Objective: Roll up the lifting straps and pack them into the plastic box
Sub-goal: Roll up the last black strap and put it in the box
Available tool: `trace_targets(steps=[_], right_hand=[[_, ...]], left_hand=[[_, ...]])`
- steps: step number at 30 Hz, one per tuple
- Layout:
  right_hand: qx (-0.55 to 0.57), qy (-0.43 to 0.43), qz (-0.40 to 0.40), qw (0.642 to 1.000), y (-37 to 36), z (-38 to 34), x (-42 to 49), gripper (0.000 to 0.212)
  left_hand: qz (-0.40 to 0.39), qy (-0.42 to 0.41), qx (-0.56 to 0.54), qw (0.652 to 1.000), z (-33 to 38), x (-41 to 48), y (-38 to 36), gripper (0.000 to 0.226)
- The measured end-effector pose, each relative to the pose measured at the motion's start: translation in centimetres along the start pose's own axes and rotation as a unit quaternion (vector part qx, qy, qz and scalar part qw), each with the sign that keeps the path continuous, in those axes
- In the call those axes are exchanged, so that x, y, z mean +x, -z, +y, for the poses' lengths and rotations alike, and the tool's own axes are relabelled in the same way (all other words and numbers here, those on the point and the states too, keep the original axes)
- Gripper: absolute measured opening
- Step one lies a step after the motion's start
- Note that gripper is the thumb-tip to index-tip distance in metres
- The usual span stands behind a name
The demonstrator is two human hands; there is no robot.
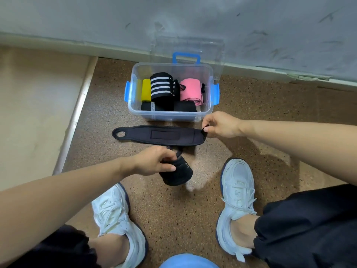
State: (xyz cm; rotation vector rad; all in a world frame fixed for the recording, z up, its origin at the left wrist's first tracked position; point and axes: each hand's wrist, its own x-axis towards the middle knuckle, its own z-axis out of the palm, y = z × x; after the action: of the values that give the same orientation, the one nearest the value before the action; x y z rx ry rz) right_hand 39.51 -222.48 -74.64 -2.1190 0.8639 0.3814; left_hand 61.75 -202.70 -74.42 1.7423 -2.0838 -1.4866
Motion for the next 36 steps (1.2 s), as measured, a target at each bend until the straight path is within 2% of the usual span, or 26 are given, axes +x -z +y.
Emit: trace_targets(steps=[2, 6, 11, 17, 19, 22, 26, 30, 36], right_hand=[[-0.006, 0.017, 0.008, 1.0, 0.5, -1.0, -0.2, 0.009], [-0.004, 0.049, 0.007, 0.999, 2.0, -4.0, -0.8, 0.005], [0.032, 0.061, 0.073, 0.995, 5.7, -7.8, -2.1, 0.008], [0.223, 0.069, 0.151, 0.961, 10.9, -13.2, -6.3, 0.012], [0.294, 0.064, 0.136, 0.944, 12.6, -14.7, -8.3, 0.014], [0.393, 0.053, 0.103, 0.912, 14.8, -17.1, -11.6, 0.018], [0.458, 0.076, 0.116, 0.878, 15.5, -19.8, -14.8, 0.008], [0.403, 0.087, 0.16, 0.897, 14.4, -21.4, -16.0, 0.011], [0.399, 0.084, 0.198, 0.891, 11.7, -22.5, -15.3, 0.005]], left_hand=[[-0.02, 0.014, -0.068, 0.997, 0.6, -1.3, 2.0, 0.003], [-0.035, 0.046, -0.126, 0.99, 2.1, -4.4, 6.8, 0.009], [0.041, 0.067, -0.149, 0.986, 4.6, -8.3, 12.0, 0.014], [0.128, 0.063, -0.167, 0.976, 8.7, -12.1, 15.9, 0.016], [0.162, 0.053, -0.178, 0.969, 10.3, -13.0, 16.6, 0.019], [0.196, 0.033, -0.203, 0.959, 12.0, -13.8, 17.4, 0.011], [0.267, 0.006, -0.284, 0.921, 13.8, -14.0, 17.4, 0.012], [0.333, 0.008, -0.378, 0.864, 14.9, -13.3, 17.1, 0.018], [0.312, 0.007, -0.512, 0.8, 16.0, -13.1, 18.2, 0.023]])
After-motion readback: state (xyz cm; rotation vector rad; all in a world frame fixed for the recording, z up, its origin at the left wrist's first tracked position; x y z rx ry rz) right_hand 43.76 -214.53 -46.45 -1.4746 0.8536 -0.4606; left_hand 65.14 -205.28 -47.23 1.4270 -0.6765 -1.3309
